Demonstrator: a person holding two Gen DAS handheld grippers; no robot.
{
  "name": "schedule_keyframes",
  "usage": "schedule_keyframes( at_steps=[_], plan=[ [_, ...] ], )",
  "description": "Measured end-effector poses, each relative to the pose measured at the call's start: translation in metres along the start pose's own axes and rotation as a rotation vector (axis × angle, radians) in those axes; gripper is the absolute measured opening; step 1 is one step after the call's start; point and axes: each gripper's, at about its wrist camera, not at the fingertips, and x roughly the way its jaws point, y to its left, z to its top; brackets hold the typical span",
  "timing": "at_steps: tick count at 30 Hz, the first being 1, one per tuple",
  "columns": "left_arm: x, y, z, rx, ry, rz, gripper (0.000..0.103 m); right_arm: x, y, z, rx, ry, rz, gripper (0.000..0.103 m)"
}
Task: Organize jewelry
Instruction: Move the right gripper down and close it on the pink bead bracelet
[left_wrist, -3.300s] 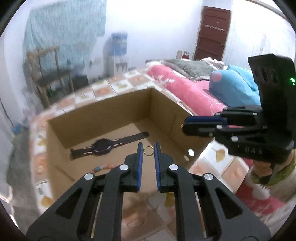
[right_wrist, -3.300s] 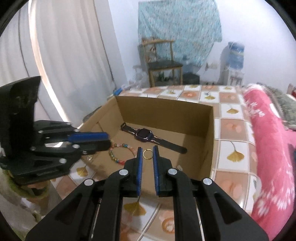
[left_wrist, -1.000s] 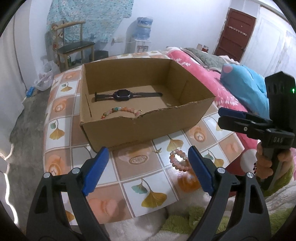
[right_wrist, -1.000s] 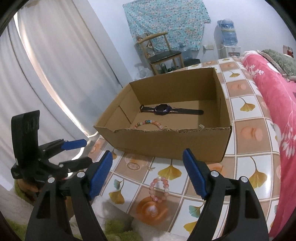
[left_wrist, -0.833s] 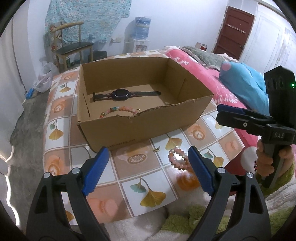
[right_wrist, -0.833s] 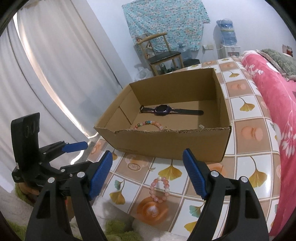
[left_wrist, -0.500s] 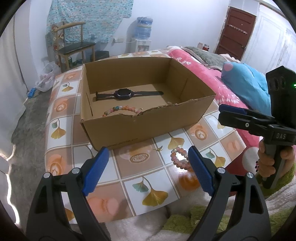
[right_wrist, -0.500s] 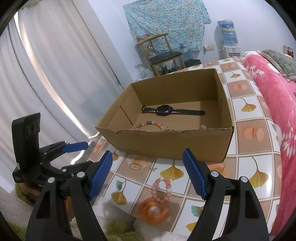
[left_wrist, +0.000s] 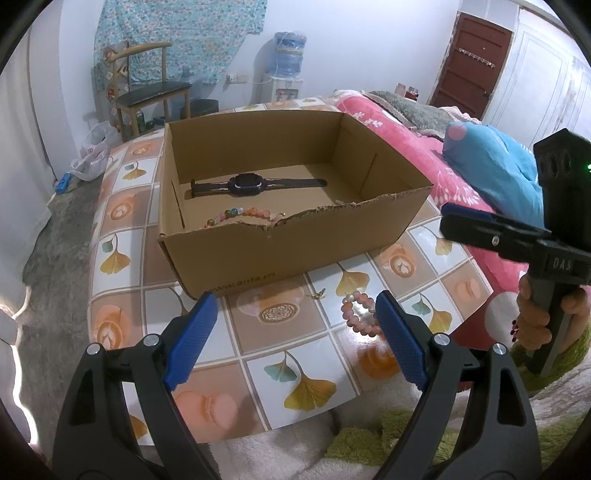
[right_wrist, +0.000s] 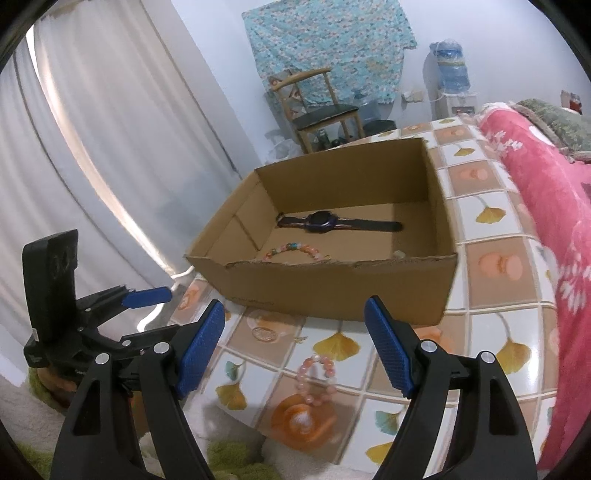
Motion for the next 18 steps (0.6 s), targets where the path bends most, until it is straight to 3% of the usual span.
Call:
schedule_keyframes(
  at_steps=[7,14,18],
  plan=[
    [0.014,0.002,-0.011,0.002,0.012,0.032,0.084,-0.011,-0.043,-0.007,0.097,0.002,-0.084,0.076],
    [0.036,0.013,-0.026,-0.04,0.035,0.068,0.083,0.01,-0.045,-0.035,0.08,0.122,-0.098,0.076],
    [0.047,0.014,-0.03,-0.028,0.042,0.076,0.077,0.034,-0.036,-0.054,0.049,0.203,-0.103,0.074]
  ],
)
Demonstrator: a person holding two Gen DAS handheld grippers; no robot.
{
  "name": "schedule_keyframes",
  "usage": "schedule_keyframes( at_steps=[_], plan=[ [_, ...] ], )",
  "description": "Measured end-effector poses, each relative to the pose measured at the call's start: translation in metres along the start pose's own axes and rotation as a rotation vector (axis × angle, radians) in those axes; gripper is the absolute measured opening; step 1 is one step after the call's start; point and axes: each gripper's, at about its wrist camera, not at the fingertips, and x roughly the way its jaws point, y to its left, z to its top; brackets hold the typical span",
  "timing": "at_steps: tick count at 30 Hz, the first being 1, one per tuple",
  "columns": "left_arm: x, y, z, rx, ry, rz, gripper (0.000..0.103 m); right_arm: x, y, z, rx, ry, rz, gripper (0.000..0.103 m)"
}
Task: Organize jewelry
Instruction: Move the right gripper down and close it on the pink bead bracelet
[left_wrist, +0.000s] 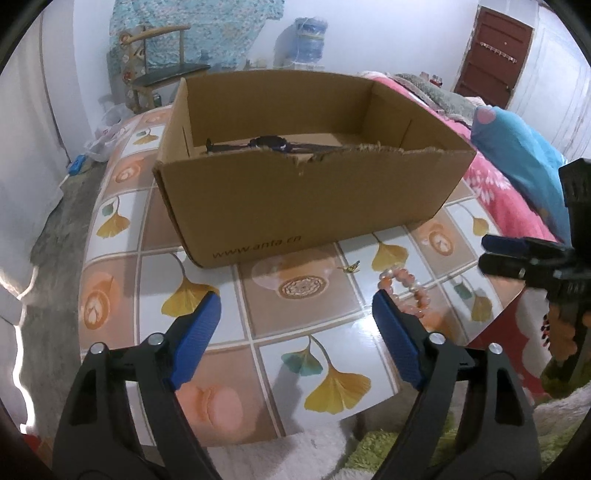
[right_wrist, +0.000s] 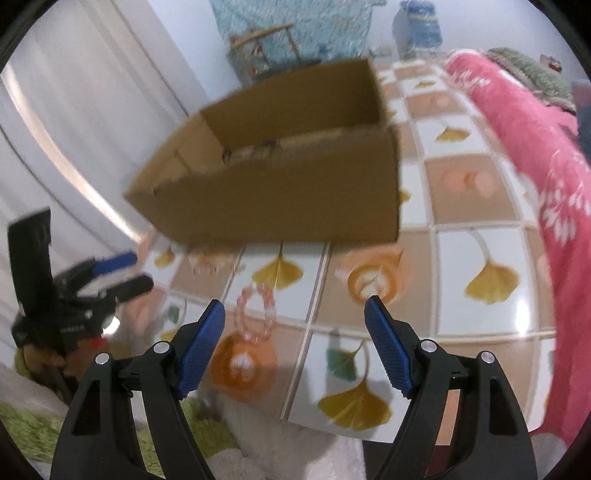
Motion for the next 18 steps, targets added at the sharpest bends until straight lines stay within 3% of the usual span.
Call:
schedule_keyframes(
  at_steps=[4,8,13,18],
  plan=[
    [0.01,-0.002,0.0,0.019,0.007,-0.005,0.07,0.019,0.012,-0.001,-0.045,0.031,-0.046,0.058],
    [0.021,-0.013,0.002,0.076,0.002,0.004,0.064,0.04,0.023,0.005,-0.101,0.069,-0.071,0.036],
    [0.036,-0.032,0.002,0.202,-0.004,0.029,0.058,0.059,0.039,0.003,-0.193,0.128,-0.08,0.024],
    [0.048,-0.049,0.003,0.297,-0.01,0.012,0.045,0.065,0.047,0.002,-0.249,0.138,-0.113,0.01]
  ],
)
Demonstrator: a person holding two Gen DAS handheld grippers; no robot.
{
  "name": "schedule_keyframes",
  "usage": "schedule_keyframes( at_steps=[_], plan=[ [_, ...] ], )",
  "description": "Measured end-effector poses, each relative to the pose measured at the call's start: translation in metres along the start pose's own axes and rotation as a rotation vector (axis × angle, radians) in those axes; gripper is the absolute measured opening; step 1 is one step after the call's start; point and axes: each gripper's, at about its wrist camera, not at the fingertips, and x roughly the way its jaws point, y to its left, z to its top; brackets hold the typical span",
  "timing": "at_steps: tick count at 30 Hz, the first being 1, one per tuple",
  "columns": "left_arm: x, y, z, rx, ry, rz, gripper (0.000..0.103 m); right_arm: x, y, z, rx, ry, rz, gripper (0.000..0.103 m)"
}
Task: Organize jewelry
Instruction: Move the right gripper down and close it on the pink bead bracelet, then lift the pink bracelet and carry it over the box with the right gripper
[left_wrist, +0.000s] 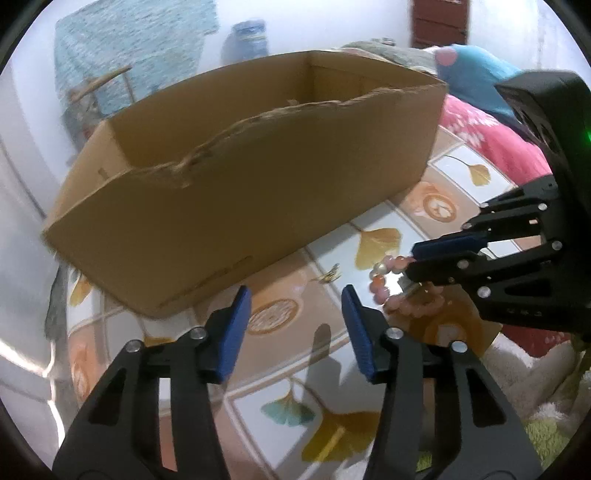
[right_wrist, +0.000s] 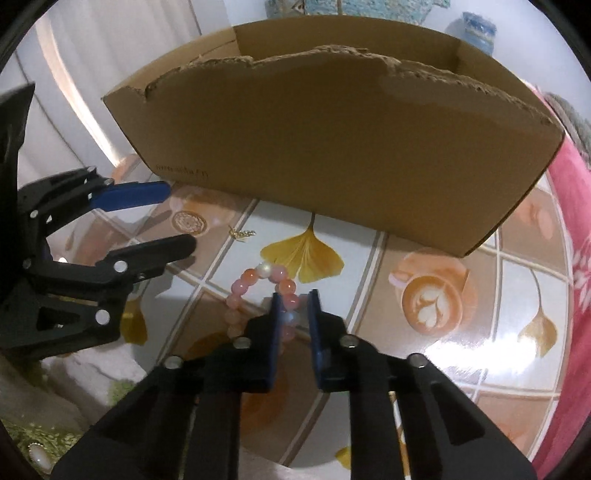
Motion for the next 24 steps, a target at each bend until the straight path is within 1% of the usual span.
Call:
schedule_keyframes(
  at_steps=[2,4,6,7,9,13,19,24],
  plan=[
    [0.006,-0.006,0.003,0.025,0.0,-0.019,0.039,-0.001,0.0,0.0,-0.003,-0.001,-0.004,0.01],
    [0.01,-0.009,0.006,0.048,0.0,-0.027,0.036,-0.002,0.0,-0.001,-0.004,-0.002,-0.022,0.01],
    [0.014,-0.013,0.008,0.068,0.007,-0.037,0.029,-0.004,-0.002,-0.003,0.005,-0.003,-0.033,0.01],
    [0.017,-0.015,0.009,0.078,0.012,-0.036,0.027,-0.005,-0.005,-0.004,0.018,-0.003,-0.038,0.01],
    [0.02,-0.016,0.01,0.087,0.016,-0.044,0.021,-0.007,-0.01,-0.006,0.039,-0.003,-0.047,0.01],
    [0.025,-0.013,0.01,0.084,0.035,-0.048,0.018,-0.013,-0.023,-0.011,0.075,-0.008,-0.05,0.01],
    [0.028,-0.012,0.009,0.07,0.052,-0.053,0.012,-0.017,-0.027,-0.015,0.09,-0.016,-0.046,0.01],
    [0.028,-0.014,0.009,0.089,0.052,-0.061,0.002,-0.019,-0.038,-0.014,0.099,-0.024,-0.037,0.01]
  ],
)
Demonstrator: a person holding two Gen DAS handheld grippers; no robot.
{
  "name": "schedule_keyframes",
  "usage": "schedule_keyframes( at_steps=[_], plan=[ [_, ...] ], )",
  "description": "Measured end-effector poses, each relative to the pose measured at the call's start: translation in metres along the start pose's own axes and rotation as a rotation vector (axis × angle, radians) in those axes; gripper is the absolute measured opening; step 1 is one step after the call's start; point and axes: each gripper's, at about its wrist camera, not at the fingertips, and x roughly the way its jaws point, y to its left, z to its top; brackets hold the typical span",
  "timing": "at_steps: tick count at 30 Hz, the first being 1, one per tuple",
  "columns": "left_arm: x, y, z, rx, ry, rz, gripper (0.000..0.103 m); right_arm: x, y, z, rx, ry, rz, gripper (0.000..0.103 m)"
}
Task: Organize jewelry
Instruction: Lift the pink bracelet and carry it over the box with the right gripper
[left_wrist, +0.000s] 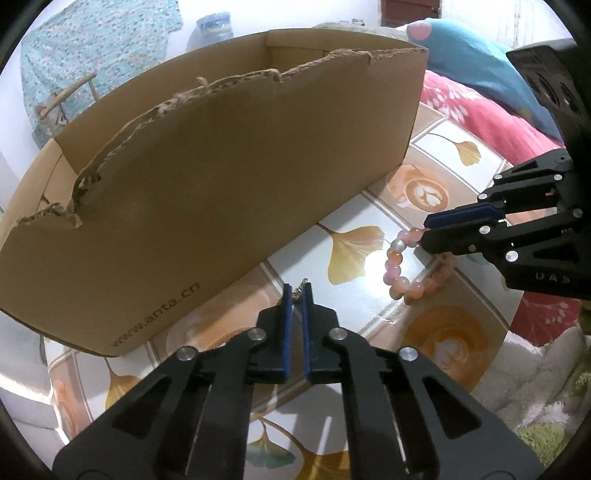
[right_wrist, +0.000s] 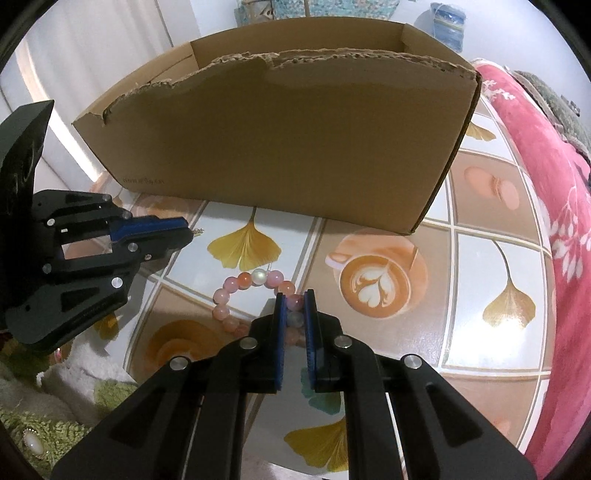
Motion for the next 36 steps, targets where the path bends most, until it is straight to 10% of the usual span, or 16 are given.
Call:
schedule_keyframes(
  at_steps=[21,36],
  plan=[
    [-0.064,0.006,0.009,-0.032,-0.139,0.004,0.001,-0.05,-0.009,0.008,-0.008,-0.105,0.01,0.01],
    [-0.143,0.026,0.084,-0.008,-0.405,-0.104,0.001,-0.154,-0.001,0.077,-0.139,-0.37,0.064,0.01]
  ],
)
